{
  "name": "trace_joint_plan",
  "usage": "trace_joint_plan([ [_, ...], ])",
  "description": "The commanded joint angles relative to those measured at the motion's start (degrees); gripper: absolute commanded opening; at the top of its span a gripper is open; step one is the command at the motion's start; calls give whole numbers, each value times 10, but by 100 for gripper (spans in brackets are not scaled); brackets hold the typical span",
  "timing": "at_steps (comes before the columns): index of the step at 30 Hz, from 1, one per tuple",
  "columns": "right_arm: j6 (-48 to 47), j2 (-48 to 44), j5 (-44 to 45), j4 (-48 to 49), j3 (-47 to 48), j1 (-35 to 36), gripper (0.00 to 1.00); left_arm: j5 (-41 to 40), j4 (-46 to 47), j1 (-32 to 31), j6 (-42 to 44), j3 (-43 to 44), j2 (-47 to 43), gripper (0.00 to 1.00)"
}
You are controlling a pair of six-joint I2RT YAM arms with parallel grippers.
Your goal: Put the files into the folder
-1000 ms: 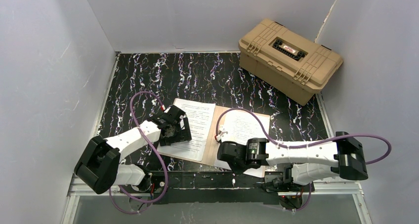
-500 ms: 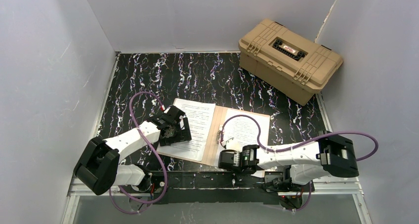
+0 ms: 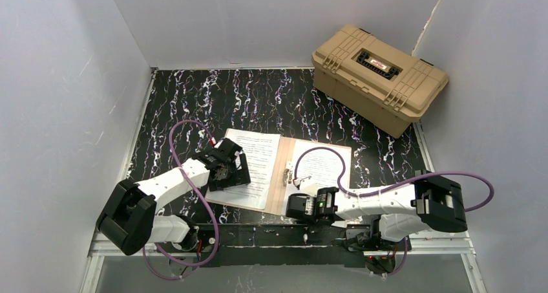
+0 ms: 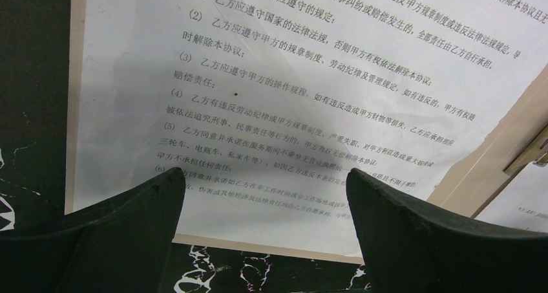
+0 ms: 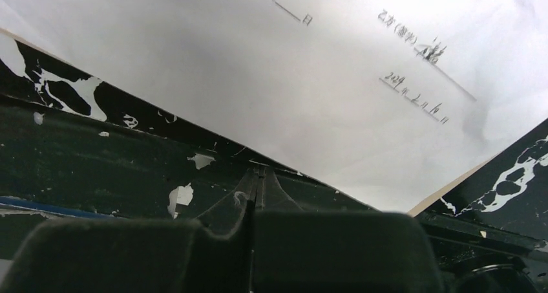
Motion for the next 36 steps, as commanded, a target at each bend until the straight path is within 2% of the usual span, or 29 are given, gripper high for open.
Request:
trace_joint_plan([
  [1,5,-12,80,1,-26,-40,1,23,-17,-1,-12,-13,7,94],
  [10,-66,-17,95,27,-6,-130,1,26,-18,-1,-11,-7,16,94],
  [25,-136,37,82,93,4,-211,1,36,-22,-1,-5,-2,15,94],
  [36,-225,116,39,165,55,-310,1,48,-25,-4,-5,-12,-3,94],
])
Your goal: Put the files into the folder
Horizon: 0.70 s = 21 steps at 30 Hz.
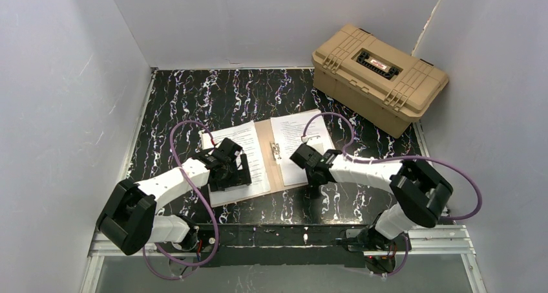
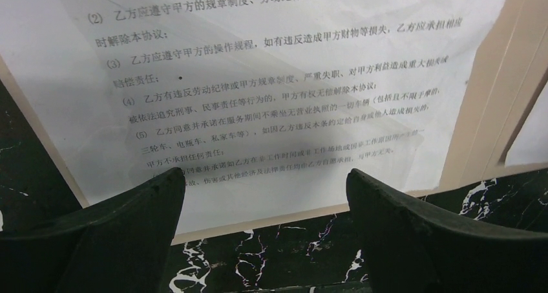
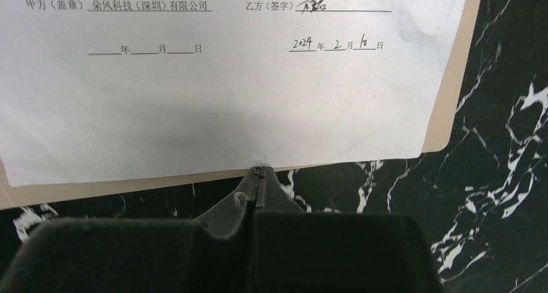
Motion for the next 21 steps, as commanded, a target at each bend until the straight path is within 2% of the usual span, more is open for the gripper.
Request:
trace_joint_plan([
  [1,-46,59,-38,54,16,-39,1,34,-25,-6,-10,-17,-7,94],
  [9,-97,83,-52,36,83,-79,1,37,-31,-43,-28,-9,-21,94],
  [15,-135,72,-52,-19,172,-83,1,-60,-120,-44,9,69,-52,97],
  [18,-150,80,-59,-41,229,-83,1,-108,-146,-44,31,104,-36,98],
  [21,-164,94,-79,-37,279,-83,2,-118,-148,-44,43,122,-8,98],
])
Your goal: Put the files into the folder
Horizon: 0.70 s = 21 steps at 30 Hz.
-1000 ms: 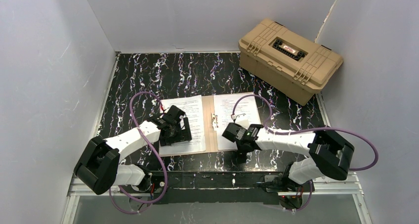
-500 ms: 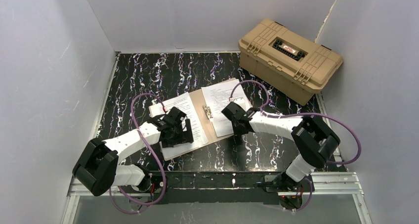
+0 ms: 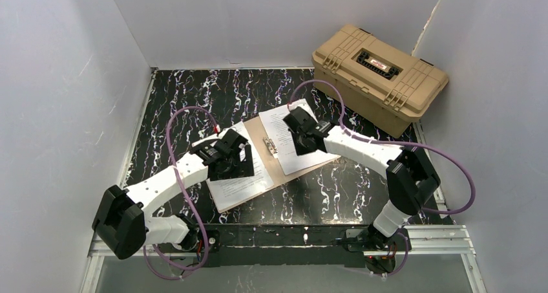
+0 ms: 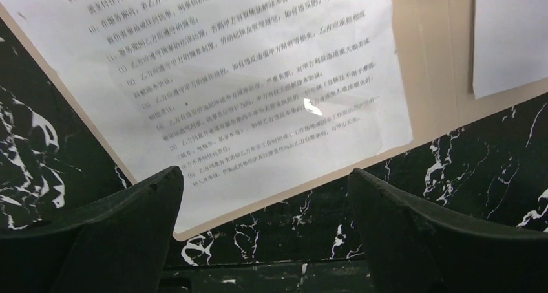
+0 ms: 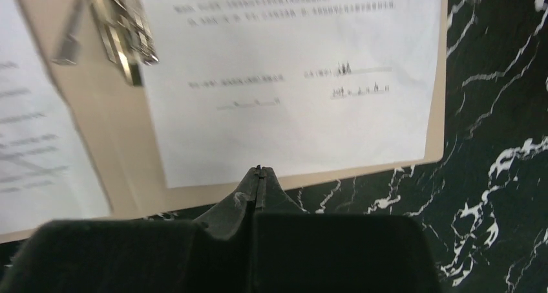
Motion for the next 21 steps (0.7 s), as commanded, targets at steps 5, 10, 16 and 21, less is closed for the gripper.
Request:
trace_joint_plan([
  [5,-47,62,-55,-19,157,-1,8,-27,-9,-1,31,10,54,98],
  [10,-59,116,-95,-9,213,0,17,11,26,-1,17,-18,80,98],
  [16,-74,169,-131,-5,263,10,24,29,43,-1,8,-38,103,98],
  [21,-86,201,-137,-20,301,21,26,30,46,-1,3,-48,111,96],
])
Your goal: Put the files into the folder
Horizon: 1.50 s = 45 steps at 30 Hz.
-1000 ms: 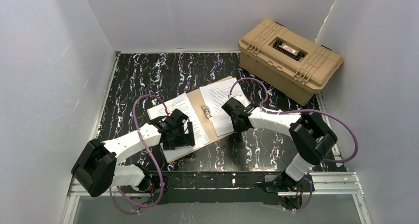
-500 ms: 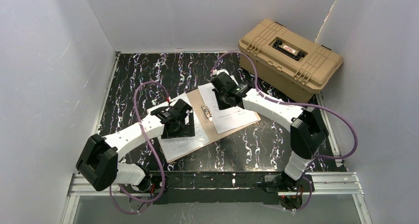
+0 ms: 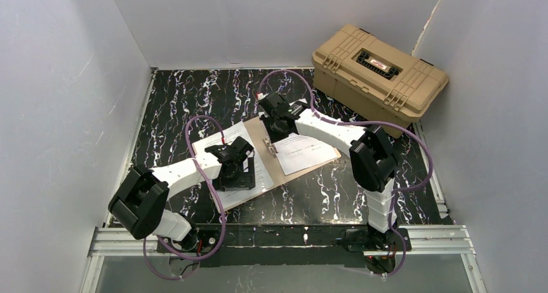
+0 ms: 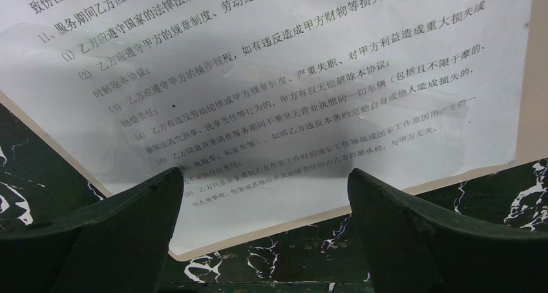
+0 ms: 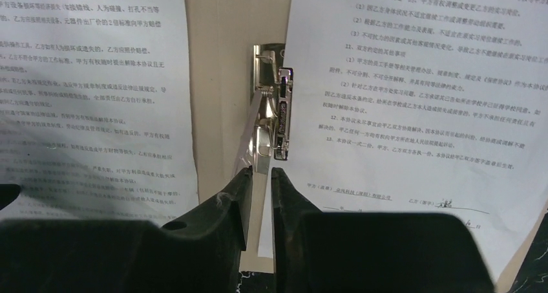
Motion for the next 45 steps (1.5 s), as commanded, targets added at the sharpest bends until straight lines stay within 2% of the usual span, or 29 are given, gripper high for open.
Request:
trace_joint_plan([
  [1,-21,14,-16,-10,50,13,27,6,1,-1,-10,-17,4,96],
  [12,-41,50,-16,-40,77,32,26,13,10,-1,-16,-29,14,93],
  [21,-54,61,12,-66,76,45,18,13,13,-1,-24,-31,12,93],
  [27,-67,63,47,-92,70,52,10,18,21,-1,-36,-33,19,93],
  [29,-70,64,52,-102,65,54,3,17,24,-1,-40,-35,20,93],
  [45,-42,1,70,-59,-87,77,1,37,60,1,-66,-54,45,93],
])
